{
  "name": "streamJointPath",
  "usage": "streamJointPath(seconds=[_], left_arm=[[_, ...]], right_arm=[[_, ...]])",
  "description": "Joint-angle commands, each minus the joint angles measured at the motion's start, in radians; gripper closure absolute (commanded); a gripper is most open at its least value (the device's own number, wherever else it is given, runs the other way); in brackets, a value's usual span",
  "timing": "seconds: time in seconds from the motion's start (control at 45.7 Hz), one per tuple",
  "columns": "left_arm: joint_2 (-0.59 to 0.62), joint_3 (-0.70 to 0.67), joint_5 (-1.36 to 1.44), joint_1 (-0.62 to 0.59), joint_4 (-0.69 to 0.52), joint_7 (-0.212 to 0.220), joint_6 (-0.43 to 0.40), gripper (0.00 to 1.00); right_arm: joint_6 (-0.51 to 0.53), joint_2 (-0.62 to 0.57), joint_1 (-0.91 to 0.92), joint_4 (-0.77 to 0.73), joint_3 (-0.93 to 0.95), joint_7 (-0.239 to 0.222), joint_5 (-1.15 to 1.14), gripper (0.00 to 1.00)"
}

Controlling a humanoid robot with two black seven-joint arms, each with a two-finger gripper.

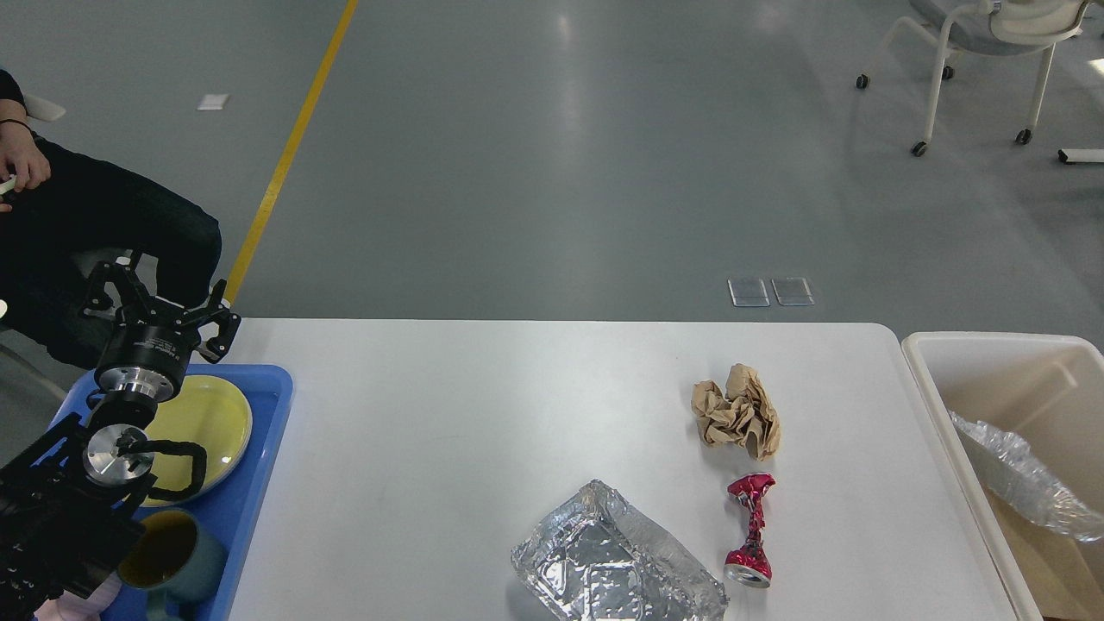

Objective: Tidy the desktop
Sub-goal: 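Lift the foil and drop it into the white bin, then move the right gripper down to the red crushed can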

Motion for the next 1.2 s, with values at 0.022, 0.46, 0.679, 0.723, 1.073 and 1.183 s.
streamJointPath(seconds=[0.022, 0.46, 0.679, 0.723, 1.073, 1.183], left_arm=[[-0.001, 0.000, 0.000, 0.000, 0.000, 0.000, 0.000, 0.03], [-0.001, 0.000, 0.000, 0.000, 0.000, -0.001, 0.000, 0.03], [0.001, 0.000, 0.000, 0.000, 0.000, 0.000, 0.000, 0.03], [-0.001, 0.000, 0.000, 0.000, 0.000, 0.000, 0.000, 0.03], [-0.001, 0.000, 0.000, 0.000, 0.000, 0.000, 0.000, 0.03], [-0.001, 0.000, 0.000, 0.000, 0.000, 0.000, 0.000, 0.03]], right_arm=[[0.013, 0.001, 0.022, 0.010, 0.001, -0.002, 0.002, 0.00], [0.215, 0.094, 0.769, 0.378, -0.284, -0.006, -0.058, 0.00], [0.427, 0.289, 1.096, 0.533, -0.359, -0.006, -0.055, 0.00], [0.465, 0.341, 1.149, 0.562, -0.361, -0.006, -0.053, 0.00], [0.654, 0.615, 1.432, 0.749, -0.405, -0.008, -0.047, 0.00], [0.654, 0.627, 1.438, 0.780, -0.402, -0.008, -0.050, 0.00]])
